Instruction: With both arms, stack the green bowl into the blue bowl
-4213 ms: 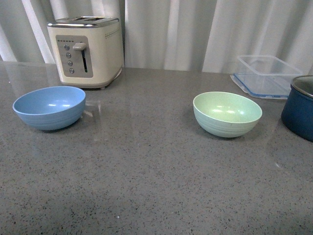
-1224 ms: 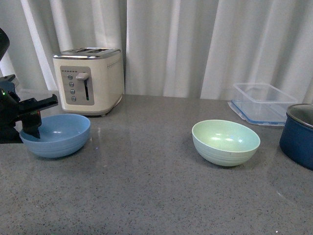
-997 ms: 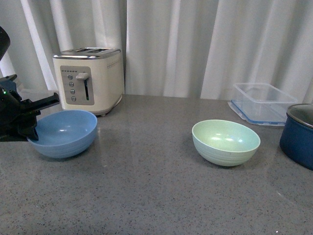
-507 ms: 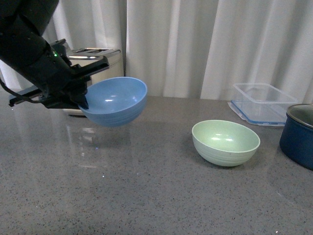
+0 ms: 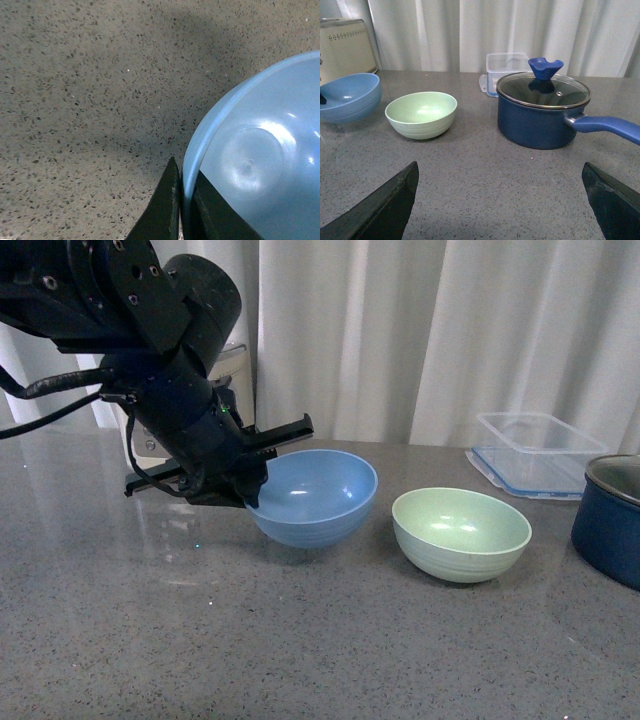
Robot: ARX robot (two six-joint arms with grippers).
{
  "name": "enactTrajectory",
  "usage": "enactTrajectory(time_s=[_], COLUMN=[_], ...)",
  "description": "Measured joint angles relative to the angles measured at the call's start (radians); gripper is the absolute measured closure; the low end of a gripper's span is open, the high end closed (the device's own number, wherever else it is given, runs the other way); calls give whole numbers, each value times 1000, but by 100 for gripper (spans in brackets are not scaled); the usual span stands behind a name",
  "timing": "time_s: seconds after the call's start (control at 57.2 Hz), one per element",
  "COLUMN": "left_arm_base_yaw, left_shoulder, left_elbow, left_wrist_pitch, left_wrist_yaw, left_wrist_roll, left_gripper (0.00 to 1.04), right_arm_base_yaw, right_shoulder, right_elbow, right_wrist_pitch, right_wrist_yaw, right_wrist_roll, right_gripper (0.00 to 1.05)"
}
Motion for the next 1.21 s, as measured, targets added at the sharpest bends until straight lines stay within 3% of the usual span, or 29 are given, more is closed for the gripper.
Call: enactTrajectory(time_s=[0.402,0.594,0.927,1.066,1.136,1.206], left_arm_base_yaw=[-16,-21,27,87,94,109], left_shoulder=[73,35,-327,-581,-660,-725], left_elbow=[51,35,-200,-445,-566,-704], left_wrist_pitch=[-26,-9,157,383,596,769], left_wrist_yaw=[-13,23,58,15,-122,-154], left_wrist_roll=[-13,-10,100,193,279,348], left_gripper=[100,58,5,7,19,31], right_arm_base_yaw=[0,0,0,0,0,0], right_shoulder=[0,0,0,0,0,0], right_elbow=[0,0,0,0,0,0], right_wrist_pitch=[0,0,0,0,0,0], right_wrist_yaw=[0,0,0,0,0,-2], right_wrist_roll=[0,0,0,0,0,0], right_gripper=[10,10,10,10,10,10])
